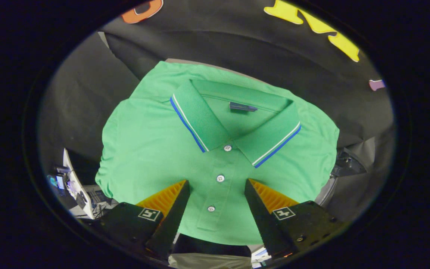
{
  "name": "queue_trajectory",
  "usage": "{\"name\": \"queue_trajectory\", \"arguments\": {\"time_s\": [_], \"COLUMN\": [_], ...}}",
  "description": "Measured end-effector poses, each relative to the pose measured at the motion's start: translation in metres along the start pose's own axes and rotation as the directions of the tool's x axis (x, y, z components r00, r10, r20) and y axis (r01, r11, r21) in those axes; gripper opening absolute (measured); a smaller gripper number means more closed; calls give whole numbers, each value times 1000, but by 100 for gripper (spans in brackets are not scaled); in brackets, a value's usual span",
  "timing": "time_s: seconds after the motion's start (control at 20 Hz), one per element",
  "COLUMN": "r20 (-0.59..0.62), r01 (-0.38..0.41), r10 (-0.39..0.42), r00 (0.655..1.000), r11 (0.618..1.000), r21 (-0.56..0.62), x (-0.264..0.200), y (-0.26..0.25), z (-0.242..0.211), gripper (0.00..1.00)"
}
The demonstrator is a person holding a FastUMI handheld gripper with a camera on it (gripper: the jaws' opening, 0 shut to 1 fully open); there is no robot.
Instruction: Put the clothes into the washing machine and then close the washing machine lid.
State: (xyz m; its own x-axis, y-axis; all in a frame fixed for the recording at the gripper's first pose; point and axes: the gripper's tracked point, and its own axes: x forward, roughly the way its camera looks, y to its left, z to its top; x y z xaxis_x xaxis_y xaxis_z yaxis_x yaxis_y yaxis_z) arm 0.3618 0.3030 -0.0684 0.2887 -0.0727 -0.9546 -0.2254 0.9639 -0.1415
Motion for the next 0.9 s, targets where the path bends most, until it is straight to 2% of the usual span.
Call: {"name": "queue_trajectory", "arguments": {"time_s": [0.2,0.25,0.45,0.55,0.65,0.9], "r20": [-22,-13,30,34,13,78], "r01": [1,1,-17,-54,-56,-54], "r10": [-1,0,14,50,55,43], "r00": [1000,1000,999,998,998,996], "r11": [1000,1000,996,993,987,989], "r21": [12,9,87,108,151,136], "x": [0,0,1,0,-5,-37], "y": [-2,-3,-12,-14,-14,-18], "z": [4,7,12,10,9,13], "gripper": [92,85,21,8,6,6]}}
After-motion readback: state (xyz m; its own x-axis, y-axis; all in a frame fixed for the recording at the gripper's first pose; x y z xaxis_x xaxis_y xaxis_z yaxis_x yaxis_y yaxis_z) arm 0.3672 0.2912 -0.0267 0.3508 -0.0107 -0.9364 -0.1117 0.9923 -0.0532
